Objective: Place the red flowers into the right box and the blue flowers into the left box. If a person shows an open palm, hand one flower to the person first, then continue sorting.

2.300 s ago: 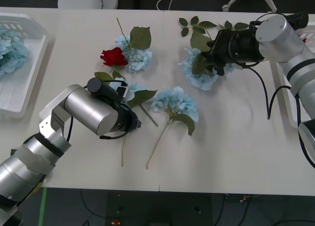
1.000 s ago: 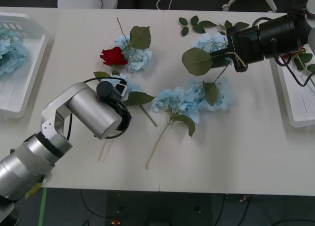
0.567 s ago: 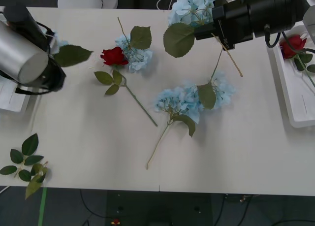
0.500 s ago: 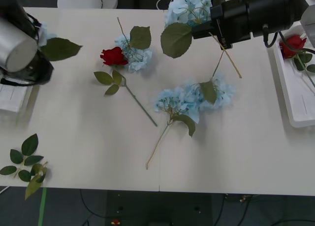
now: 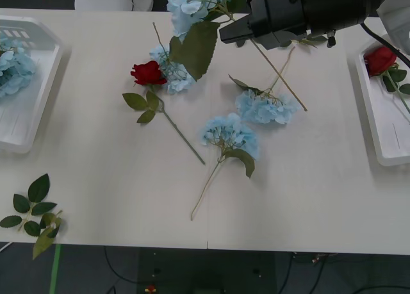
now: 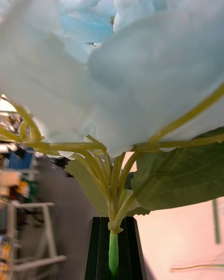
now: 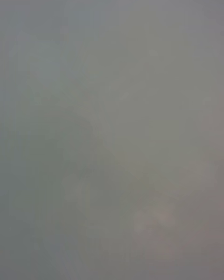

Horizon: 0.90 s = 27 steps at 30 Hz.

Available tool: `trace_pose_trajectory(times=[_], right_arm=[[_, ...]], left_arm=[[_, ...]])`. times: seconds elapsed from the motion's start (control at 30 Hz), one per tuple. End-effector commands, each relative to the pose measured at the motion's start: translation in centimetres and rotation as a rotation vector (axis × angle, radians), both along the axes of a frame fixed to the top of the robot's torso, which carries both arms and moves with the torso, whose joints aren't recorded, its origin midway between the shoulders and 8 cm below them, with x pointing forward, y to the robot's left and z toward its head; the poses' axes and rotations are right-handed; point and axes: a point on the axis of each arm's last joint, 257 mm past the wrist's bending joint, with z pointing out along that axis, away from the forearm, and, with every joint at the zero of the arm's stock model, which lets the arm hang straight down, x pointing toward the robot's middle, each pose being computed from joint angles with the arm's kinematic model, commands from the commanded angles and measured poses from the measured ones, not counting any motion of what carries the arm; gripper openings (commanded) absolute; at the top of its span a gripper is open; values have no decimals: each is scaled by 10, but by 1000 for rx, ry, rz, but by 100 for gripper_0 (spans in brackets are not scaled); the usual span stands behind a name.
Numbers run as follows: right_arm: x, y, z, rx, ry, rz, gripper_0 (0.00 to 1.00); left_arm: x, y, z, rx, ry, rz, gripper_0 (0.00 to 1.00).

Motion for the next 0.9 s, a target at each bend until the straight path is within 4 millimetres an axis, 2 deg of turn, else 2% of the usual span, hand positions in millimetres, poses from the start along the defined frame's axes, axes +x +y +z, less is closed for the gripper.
trace_pose_trajectory(times=[0.03,0.17,0.27,0.33,0.4,0.43,0.47,0.53,0.63,0.77,0.83,0.9], right_arm=[[-22,30,36,-57,-259,127,0],[-35,48,46,-61,-369,189,0],[-41,63,57,-60,-460,217,0],[-46,76,64,-50,-503,233,0],[-51,89,68,-38,-520,249,0],[-53,92,70,-33,-525,251,0],[-56,100,74,-26,-535,262,0],[-58,110,77,-20,-550,266,0],[-63,128,80,-5,-568,274,0],[-66,152,76,16,-590,274,0],[-65,159,71,9,-599,269,0],[-65,165,68,8,-607,266,0]], left_arm=[[-11,51,30,69,28,-22,0],[-22,61,31,124,109,-70,0],[-24,56,23,97,128,-78,1],[-24,53,20,79,128,-80,27],[-25,53,19,77,130,-81,47],[-25,52,19,76,130,-81,50],[-24,51,18,70,128,-86,59],[-23,50,15,64,125,-92,67],[-19,46,9,36,108,-114,74],[-13,36,3,-66,43,-156,95],[-11,23,1,-148,16,-180,100],[-9,8,2,-239,-18,-226,100]])
